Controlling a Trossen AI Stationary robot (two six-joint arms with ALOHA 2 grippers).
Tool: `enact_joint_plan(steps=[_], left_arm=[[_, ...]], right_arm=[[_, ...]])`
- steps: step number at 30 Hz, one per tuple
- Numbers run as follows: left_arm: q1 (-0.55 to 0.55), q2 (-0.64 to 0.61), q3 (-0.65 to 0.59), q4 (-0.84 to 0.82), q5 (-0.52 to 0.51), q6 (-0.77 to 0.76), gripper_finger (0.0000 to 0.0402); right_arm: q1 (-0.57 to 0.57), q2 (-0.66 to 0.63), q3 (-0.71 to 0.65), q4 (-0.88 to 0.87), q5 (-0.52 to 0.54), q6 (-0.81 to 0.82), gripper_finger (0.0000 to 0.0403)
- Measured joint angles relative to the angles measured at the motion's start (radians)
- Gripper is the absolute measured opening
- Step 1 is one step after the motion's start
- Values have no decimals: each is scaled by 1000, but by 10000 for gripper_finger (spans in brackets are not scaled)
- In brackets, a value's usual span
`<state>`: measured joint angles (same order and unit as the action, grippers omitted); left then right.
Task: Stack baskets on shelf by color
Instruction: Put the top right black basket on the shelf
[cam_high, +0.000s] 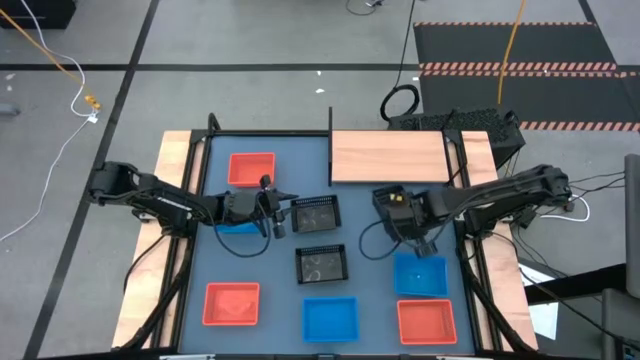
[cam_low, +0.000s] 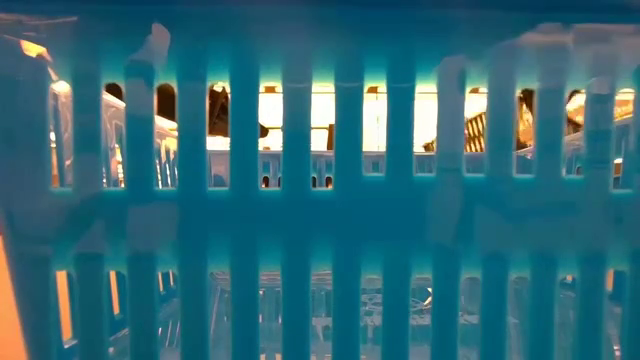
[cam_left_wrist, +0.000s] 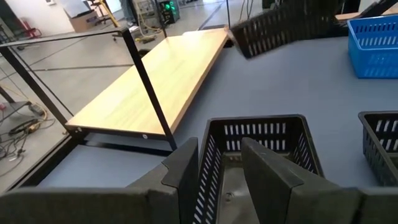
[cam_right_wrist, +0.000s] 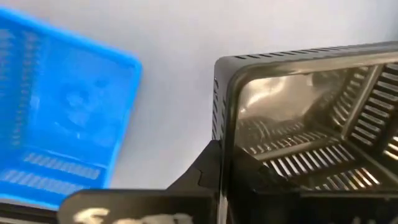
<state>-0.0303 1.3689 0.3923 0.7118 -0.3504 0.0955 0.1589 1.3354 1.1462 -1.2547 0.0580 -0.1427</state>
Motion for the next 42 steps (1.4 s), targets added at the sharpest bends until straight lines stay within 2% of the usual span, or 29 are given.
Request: enact_joint_plan(steps=[7,10,13,19,24,27,31,42], left_arm=[[0,0,0,1,0,-19,127],[0,0,0,2,0,-23,127],[0,0,0,2,0,-29,127],[0,0,0,4,0,-39,127],[0,0,0,4,0,-33,127],[0,0,0,0,0,-28,127],[0,0,0,-3,0,-24,127],[0,0,0,-4,0,-18,127]], right_arm=[[-32,0,163,-238,304,57,3],[-103,0,169,-312,374,53,2],[-214,0,167,-312,413,30,2],[-476,0,163,-252,410,-78,1],[-640,-2,104,-139,328,-213,1],[-685,-2,22,-78,280,-307,1],[-719,-2,-89,-36,324,-415,1],[-796,-2,-220,98,332,-465,0]])
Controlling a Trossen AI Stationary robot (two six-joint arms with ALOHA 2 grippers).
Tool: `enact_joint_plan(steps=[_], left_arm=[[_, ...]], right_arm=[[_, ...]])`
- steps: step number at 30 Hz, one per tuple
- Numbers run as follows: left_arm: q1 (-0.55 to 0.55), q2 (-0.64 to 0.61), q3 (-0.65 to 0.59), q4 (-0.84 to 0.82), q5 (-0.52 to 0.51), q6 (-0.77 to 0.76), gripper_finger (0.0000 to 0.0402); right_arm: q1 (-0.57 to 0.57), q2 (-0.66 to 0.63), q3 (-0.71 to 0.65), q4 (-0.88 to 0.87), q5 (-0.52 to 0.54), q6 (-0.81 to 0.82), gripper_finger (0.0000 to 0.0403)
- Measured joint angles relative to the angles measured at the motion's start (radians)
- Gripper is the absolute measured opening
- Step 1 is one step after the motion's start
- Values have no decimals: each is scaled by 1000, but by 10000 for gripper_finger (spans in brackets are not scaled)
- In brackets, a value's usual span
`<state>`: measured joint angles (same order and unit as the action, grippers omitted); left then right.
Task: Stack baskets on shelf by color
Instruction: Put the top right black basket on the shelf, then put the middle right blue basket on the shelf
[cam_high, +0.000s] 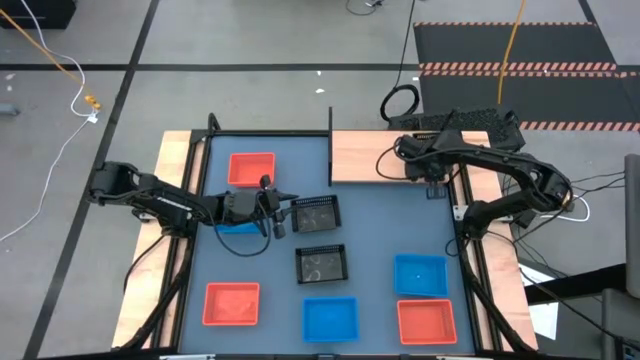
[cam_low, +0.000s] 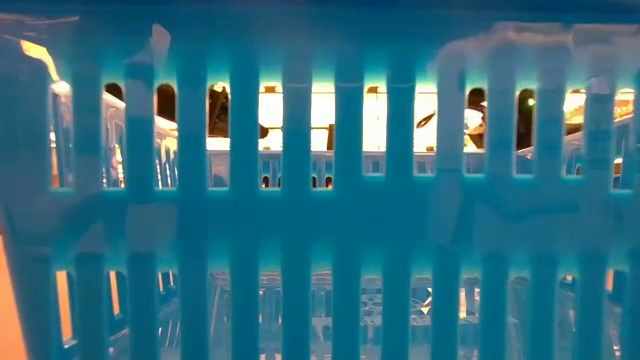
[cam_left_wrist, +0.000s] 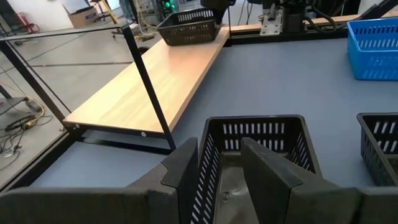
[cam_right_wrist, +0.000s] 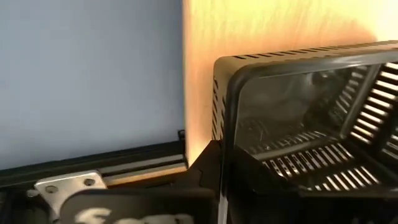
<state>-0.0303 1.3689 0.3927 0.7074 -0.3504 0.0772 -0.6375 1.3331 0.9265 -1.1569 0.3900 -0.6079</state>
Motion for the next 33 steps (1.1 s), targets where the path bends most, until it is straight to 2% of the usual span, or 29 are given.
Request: enact_joint_plan(steps=[4,14,21,24,27,29,33], left_arm=[[0,0,0,0,0,0,127],[11,0,0,0,0,-2,127],[17,0,0,0,0,-8,127],[20,0,0,0,0,-8,127],[29,0,0,0,0,-10,127],[36,0,0,0,-1,-19,127],[48,0,0,8,0,-39,127]], right_arm=[[-14,0,-2,19,-2,14,11],[-16,-4,-2,24,-1,16,81],[31,-107,-1,18,61,22,136],[74,-174,11,12,56,82,151],[128,-233,31,15,52,233,160],[168,-260,51,4,10,356,161],[270,-270,97,-21,-219,565,151]])
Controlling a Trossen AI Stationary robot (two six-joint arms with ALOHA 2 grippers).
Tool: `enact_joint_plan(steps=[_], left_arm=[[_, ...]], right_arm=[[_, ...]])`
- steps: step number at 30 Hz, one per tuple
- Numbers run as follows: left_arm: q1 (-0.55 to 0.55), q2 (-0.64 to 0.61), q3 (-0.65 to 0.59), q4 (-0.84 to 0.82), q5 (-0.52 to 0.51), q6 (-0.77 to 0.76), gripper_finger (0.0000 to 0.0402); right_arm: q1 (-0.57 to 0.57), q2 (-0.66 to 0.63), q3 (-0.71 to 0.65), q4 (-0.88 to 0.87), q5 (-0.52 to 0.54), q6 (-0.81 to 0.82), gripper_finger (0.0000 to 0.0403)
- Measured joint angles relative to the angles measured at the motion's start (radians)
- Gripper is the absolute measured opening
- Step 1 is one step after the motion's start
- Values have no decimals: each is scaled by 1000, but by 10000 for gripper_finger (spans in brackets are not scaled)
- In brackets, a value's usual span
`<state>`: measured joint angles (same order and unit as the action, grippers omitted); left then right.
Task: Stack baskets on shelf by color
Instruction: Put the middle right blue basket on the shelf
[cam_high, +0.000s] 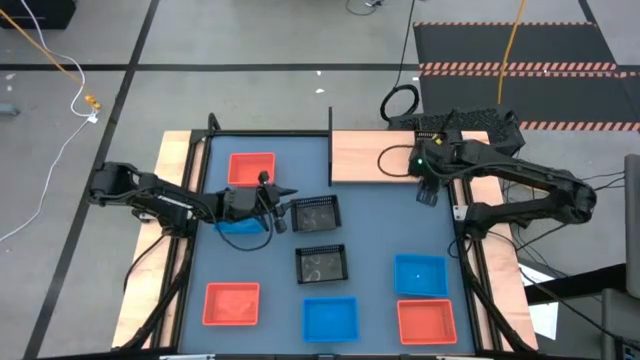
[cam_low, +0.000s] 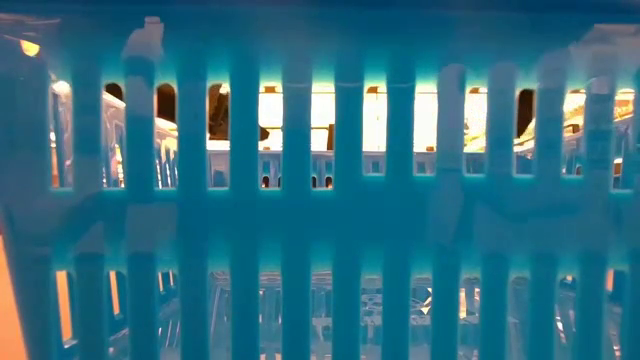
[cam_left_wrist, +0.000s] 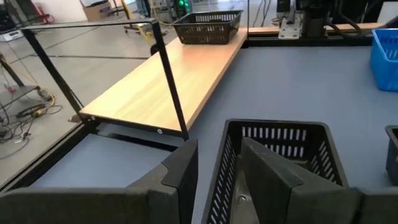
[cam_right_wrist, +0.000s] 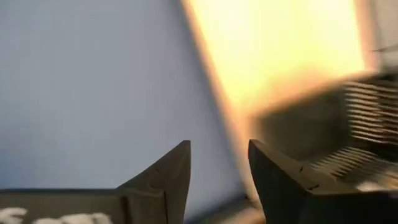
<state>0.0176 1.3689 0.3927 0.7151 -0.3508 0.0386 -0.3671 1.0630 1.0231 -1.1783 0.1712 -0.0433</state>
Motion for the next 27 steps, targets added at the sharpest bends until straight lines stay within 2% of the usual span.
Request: enact_joint_plan(steps=[2,7,10,12,14,18,23,27], left_arm=[[2,0,0,22,0,1,127],[2,0,0,121,24,69,127],[2,0,0,159,44,129,127],[2,0,0,168,44,178,127],[2,0,0,169,44,217,127],[3,0,0,170,72,230,127],[7,0,17,186,91,287,127],[9,0,59,188,93,309,127]], right_arm=[[87,5,2,31,-67,84,138],[335,62,2,155,-70,246,108],[444,112,2,231,-69,367,97],[503,146,2,263,-70,493,94],[563,181,2,264,-78,699,93],[690,253,2,283,-191,1017,93],[813,304,2,342,-295,1265,93],[853,311,2,317,-267,1373,93]])
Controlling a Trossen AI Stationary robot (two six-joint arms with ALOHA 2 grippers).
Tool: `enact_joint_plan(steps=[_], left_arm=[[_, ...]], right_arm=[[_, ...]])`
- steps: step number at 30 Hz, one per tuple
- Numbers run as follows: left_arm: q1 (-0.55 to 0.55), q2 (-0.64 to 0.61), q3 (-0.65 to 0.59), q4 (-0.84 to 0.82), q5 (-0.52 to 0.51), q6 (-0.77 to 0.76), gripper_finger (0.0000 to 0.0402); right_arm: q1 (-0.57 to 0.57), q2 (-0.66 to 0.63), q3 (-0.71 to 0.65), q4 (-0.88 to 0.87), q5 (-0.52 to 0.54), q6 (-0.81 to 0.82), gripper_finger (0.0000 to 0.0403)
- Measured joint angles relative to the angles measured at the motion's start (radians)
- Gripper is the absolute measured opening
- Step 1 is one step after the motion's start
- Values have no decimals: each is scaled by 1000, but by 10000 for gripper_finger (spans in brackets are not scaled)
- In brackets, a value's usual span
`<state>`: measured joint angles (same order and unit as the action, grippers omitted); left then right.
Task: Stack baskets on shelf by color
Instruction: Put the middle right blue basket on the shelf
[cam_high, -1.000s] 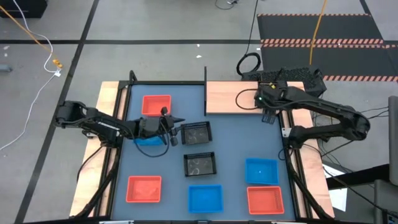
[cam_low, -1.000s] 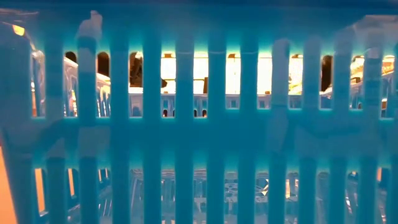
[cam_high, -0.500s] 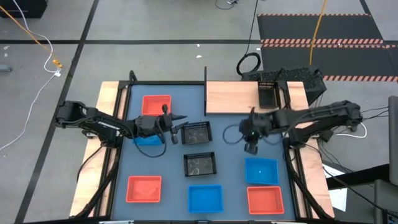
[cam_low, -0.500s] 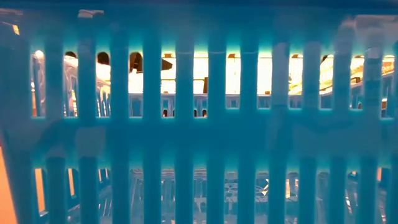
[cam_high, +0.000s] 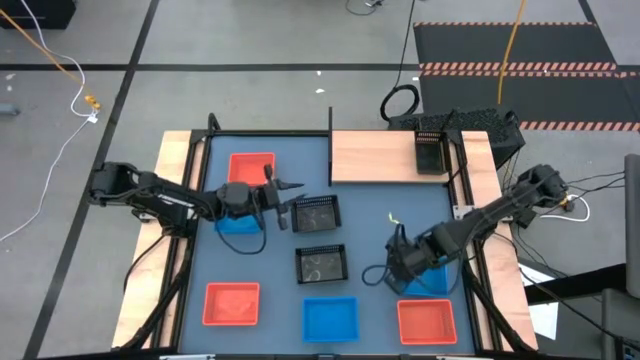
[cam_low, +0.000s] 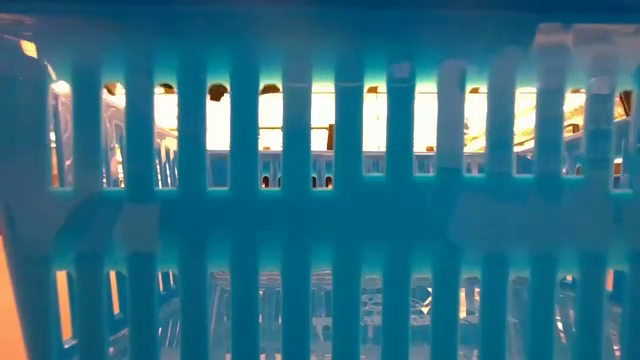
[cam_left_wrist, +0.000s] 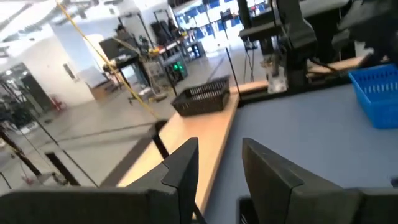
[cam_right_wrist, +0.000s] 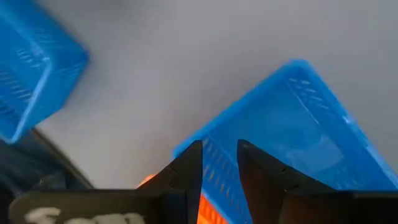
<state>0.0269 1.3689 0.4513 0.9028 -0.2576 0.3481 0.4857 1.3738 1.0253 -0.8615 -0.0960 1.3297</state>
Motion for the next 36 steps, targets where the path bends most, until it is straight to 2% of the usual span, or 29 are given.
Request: enact_joint_plan(steps=[7,15,17,20,22,26,29,32,36], left_arm=[[0,0,49,-3,78,53,127],[2,0,49,-30,78,77,127],[6,0,49,-38,77,73,127],[11,0,49,-72,76,58,127],[13,0,49,-99,75,59,127],[13,0,49,-117,75,59,127],[13,0,49,-121,75,54,127],[13,0,49,-122,75,50,127],[13,0,49,-122,75,50,127]], right_arm=[[13,-1,-2,11,181,-29,108],[4,-1,-50,20,172,152,196],[-3,0,-76,21,143,203,214],[-15,-1,-115,71,70,255,227],[-23,-1,-144,143,66,267,227],[-38,-1,-196,268,61,278,207],[-50,-1,-234,276,11,266,179],[-54,-1,-248,245,-40,252,134],[-56,-8,-249,260,-54,237,54]])
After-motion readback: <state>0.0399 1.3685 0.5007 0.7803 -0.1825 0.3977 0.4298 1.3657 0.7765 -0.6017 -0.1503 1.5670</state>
